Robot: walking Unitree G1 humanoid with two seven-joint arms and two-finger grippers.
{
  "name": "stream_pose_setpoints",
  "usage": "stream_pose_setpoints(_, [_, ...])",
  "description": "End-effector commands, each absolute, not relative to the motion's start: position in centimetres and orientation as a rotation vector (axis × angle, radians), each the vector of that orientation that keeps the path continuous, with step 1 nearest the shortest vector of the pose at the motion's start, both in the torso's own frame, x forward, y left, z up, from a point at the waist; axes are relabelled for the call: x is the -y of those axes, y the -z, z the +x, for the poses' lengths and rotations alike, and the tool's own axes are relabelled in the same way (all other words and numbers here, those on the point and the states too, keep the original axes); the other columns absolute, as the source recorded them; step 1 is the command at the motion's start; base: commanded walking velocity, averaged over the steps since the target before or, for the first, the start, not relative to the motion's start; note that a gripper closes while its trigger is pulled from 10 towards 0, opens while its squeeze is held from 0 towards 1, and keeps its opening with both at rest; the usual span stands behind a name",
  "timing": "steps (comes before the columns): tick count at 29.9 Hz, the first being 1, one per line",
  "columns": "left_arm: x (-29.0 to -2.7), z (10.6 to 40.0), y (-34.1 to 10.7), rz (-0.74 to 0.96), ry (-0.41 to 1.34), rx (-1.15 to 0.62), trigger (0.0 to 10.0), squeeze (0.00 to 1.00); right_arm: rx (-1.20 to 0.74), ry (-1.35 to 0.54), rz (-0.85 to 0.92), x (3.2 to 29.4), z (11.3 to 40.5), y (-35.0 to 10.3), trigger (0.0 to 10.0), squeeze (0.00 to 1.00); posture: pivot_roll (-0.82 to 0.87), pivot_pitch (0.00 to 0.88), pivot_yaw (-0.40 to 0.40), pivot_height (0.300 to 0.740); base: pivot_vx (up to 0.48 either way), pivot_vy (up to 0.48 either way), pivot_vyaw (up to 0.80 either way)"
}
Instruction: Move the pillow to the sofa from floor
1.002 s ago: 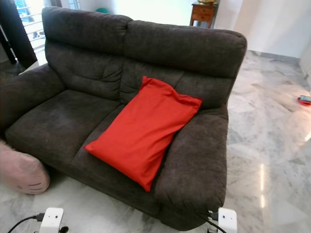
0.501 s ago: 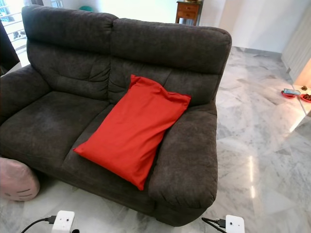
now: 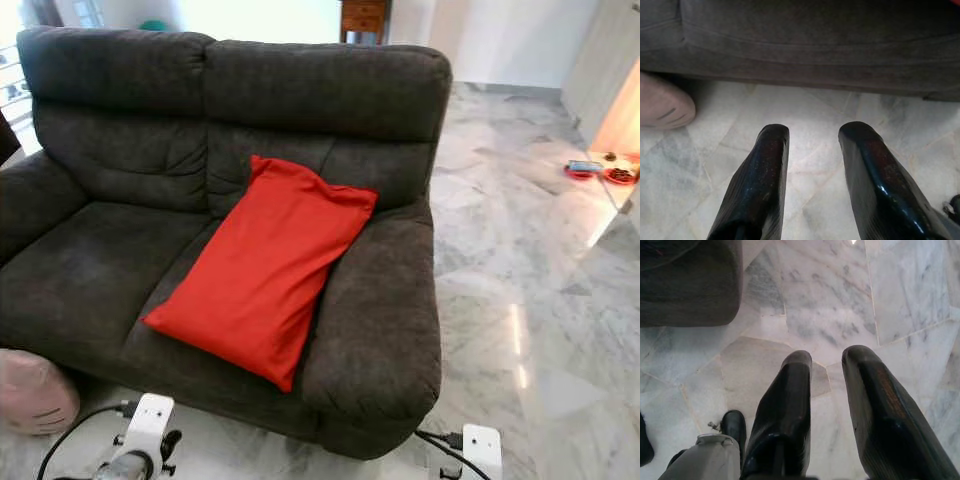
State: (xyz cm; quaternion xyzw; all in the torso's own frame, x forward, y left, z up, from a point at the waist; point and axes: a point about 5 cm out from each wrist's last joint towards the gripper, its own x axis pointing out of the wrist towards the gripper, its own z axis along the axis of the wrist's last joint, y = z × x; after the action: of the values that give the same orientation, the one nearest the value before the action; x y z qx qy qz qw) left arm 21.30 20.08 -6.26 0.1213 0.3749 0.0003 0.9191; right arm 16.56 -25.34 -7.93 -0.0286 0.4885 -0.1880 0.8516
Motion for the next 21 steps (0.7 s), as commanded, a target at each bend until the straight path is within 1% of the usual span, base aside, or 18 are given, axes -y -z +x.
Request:
stream_pose_setpoints(1, [-20.0, 20.8, 6.7, 0.262, 0.003, -0.814, 10.0, 0.0, -1.02, 0.405, -0.06, 25.6, 17.1, 7.6, 10.0, 0.0, -0.11, 0.0, 0.013, 0.74, 0.0, 0.0, 0.0])
stream_pose_setpoints(3, [-19.5, 20.7, 6.8, 0.273, 0.036, -0.822, 10.0, 0.0, -1.014, 0.417, -0.061, 25.7, 17.2, 7.5, 10.0, 0.0, -0.12, 0.0, 0.041, 0.74, 0.0, 0.0, 0.0])
stream_pose_setpoints(4, [-19.2, 20.6, 6.9, 0.285, 0.068, -0.827, 10.0, 0.0, -1.004, 0.44, -0.046, 25.8, 17.3, 7.5, 10.0, 0.0, -0.15, 0.0, 0.08, 0.74, 0.0, 0.0, 0.0])
stream_pose_setpoints(7, [-18.9, 20.8, 6.9, 0.311, 0.112, -0.829, 10.0, 0.0, -0.993, 0.478, -0.014, 25.8, 17.3, 7.4, 10.0, 0.0, -0.16, 0.0, 0.092, 0.74, 0.0, 0.0, 0.0])
stream_pose_setpoints(9, [-18.9, 21.3, 6.6, 0.327, 0.134, -0.817, 10.0, 0.0, -0.99, 0.474, -0.01, 25.7, 17.8, 7.3, 10.0, 0.0, -0.15, 0.0, 0.077, 0.74, 0.0, 0.0, 0.0])
stream_pose_setpoints(12, [-19.1, 22.1, 6.2, 0.332, 0.125, -0.807, 10.0, 0.0, -0.983, 0.447, -0.009, 25.4, 18.4, 7.1, 10.0, 0.0, -0.16, 0.0, 0.075, 0.74, 0.0, 0.0, 0.0])
stream_pose_setpoints(15, [-19.3, 23.1, 5.5, 0.352, 0.117, -0.79, 10.0, 0.0, -0.955, 0.41, 0.002, 24.7, 19.9, 6.5, 10.0, 0.0, -0.13, 0.0, 0.053, 0.74, 0.0, 0.0, 0.0])
stream_pose_setpoints(18, [-19.7, 23.2, 5.4, 0.357, 0.098, -0.789, 10.0, 0.0, -0.937, 0.384, 0.003, 24.4, 20.5, 6.3, 10.0, 0.0, -0.12, 0.0, 0.049, 0.74, 0.0, 0.0, 0.0])
stream_pose_setpoints(20, [-20.7, 22.6, 5.7, 0.348, 0.057, -0.818, 10.0, 0.0, -0.93, 0.383, -0.004, 24.1, 21.1, 6.0, 10.0, 0.0, -0.09, 0.0, 0.063, 0.74, 0.0, 0.0, 0.0])
stream_pose_setpoints(21, [-20.7, 22.6, 5.7, 0.348, 0.057, -0.818, 10.0, 0.0, -0.93, 0.383, -0.004, 24.1, 21.1, 6.0, 10.0, 0.0, -0.09, 0.0, 0.063, 0.74, 0.0, 0.0, 0.0])
